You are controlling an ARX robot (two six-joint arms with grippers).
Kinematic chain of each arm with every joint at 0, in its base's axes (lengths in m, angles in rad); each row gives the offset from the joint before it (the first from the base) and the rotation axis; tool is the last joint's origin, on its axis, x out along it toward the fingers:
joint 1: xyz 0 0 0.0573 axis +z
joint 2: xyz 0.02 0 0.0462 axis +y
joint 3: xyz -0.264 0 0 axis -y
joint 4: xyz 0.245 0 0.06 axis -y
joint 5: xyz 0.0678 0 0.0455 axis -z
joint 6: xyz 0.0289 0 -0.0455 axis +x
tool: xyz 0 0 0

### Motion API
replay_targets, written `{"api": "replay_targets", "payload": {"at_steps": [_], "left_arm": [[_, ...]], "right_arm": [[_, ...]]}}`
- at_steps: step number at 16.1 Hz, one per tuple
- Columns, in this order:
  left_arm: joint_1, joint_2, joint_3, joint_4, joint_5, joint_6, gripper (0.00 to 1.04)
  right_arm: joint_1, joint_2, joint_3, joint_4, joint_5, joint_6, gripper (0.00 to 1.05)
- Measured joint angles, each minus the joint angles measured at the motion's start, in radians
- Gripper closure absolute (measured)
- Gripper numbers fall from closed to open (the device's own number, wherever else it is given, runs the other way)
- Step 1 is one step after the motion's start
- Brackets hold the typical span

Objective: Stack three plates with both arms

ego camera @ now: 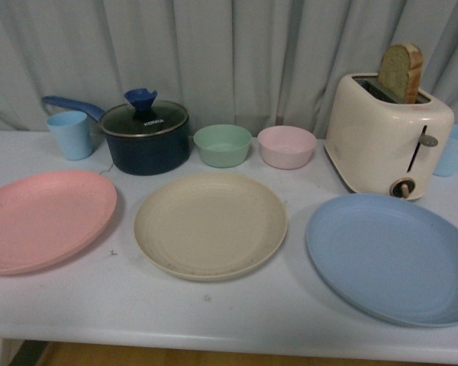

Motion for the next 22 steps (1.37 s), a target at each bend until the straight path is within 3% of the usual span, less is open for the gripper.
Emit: {"api": "replay_targets", "payload": {"at_steps": [2,9,22], "left_arm": [[0.014,0.253,0.084,0.096,-0.042,-0.005,0.07],[0.101,1.005,0.422,0.250,0.109,-0.032,0.07],[0.312,1.717,0.889,0.132,0.227,0.027,0.07]], "right_arm": [[0.000,0.000,0.000,0.001,-0.001,0.000,0.06],[0.000,0.000,0.000,0.000,-0.002,0.000,0.06],[0.000,0.000,0.000,0.000,-0.002,0.000,0.06]]}}
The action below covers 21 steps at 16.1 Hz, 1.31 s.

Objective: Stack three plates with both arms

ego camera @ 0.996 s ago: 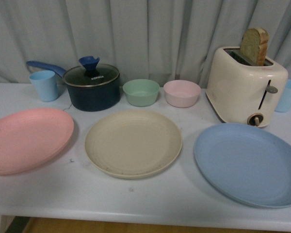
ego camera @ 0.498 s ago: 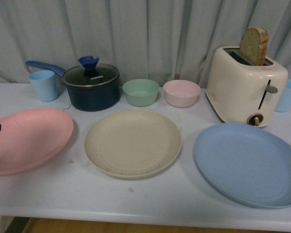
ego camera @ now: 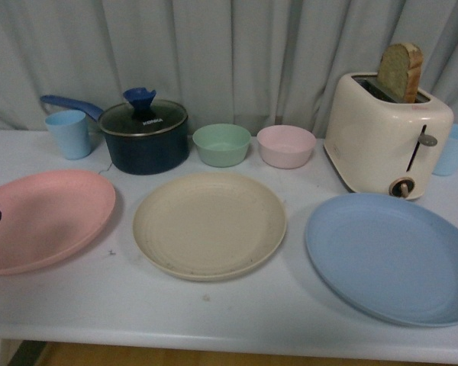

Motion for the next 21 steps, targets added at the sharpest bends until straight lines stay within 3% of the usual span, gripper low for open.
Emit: {"api": "replay_targets", "payload": {"at_steps": [12,15,19,21], "left_arm": [[0.083,0.366,0.350,-0.038,0.109,0.063,0.07],[0.090,0.406,0.378,-0.030,0.101,0.082,0.35],[0.096,0.411,0.384,-0.033,0.109,0.079,0.79],[0.105,0.398,0.384,-0.035,0.142,0.068,0.95]], "right_arm": [[0.000,0.000,0.000,0.000,0.000,0.000,0.06],[0.000,0.000,0.000,0.000,0.000,0.000,0.06],[0.000,0.000,0.000,0.000,0.000,0.000,0.06],[0.000,0.000,0.000,0.000,0.000,0.000,0.06]]}}
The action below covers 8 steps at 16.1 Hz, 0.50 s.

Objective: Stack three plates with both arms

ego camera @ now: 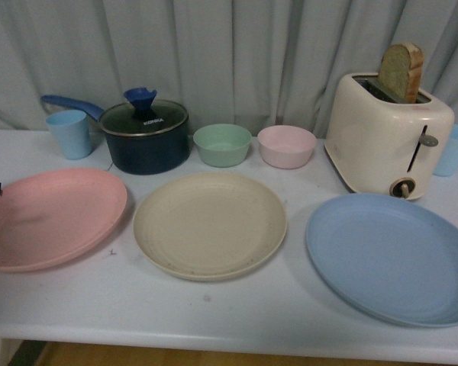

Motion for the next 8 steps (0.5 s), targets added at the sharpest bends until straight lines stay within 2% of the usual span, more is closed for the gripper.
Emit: {"api": "replay_targets", "payload": {"at_steps": [2,8], "left_arm": [[0.008,-0.033,0.000,-0.002,0.029,-0.011,1.02],[0.021,-0.209,-0.022,-0.047,0.038,0.005,1.02]], "right_arm": [[0.000,0.000,0.000,0.000,0.000,0.000,0.06],[0.000,0.000,0.000,0.000,0.000,0.000,0.06]]}}
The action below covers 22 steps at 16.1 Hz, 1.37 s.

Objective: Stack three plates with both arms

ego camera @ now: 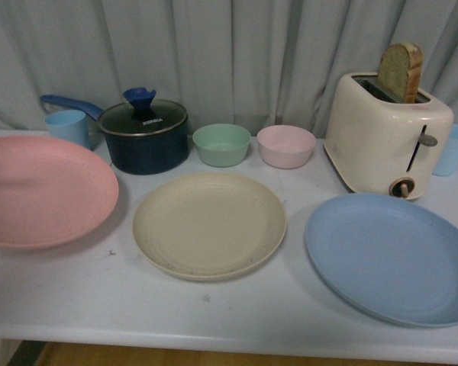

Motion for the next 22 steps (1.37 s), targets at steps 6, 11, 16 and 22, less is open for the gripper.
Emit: {"api": "replay_targets", "payload": {"at_steps": [6,11,16,22], "left_arm": [[-0.096,-0.232,-0.065,-0.044,0.097,-0.161,1.02],[-0.302,-0.252,-0.179,0.044,0.099,-0.286,1.02],[-0.428,-0.132,-0.180,0.097,0.042,-0.346,1.02],[-0.464,0.038,-0.114,0.138,0.008,-0.420,1.02]], "right_arm": [[0.000,0.000,0.000,0.000,0.000,0.000,0.06],[0.000,0.000,0.000,0.000,0.000,0.000,0.06],[0.000,0.000,0.000,0.000,0.000,0.000,0.06],[0.000,0.000,0.000,0.000,0.000,0.000,0.06]]}}
